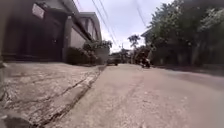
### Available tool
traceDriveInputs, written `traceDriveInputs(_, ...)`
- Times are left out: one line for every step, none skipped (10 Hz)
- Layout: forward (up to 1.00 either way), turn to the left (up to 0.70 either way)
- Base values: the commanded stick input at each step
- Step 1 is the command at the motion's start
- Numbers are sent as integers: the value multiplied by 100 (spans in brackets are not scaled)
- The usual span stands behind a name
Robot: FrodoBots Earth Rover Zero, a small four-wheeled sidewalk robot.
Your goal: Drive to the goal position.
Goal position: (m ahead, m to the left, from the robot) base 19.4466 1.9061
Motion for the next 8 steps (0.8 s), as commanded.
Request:
traceDriveInputs(100,0)
traceDriveInputs(100,0)
traceDriveInputs(100,-7)
traceDriveInputs(100,-22)
traceDriveInputs(100,-38)
traceDriveInputs(100,-36)
traceDriveInputs(100,0)
traceDriveInputs(100,0)
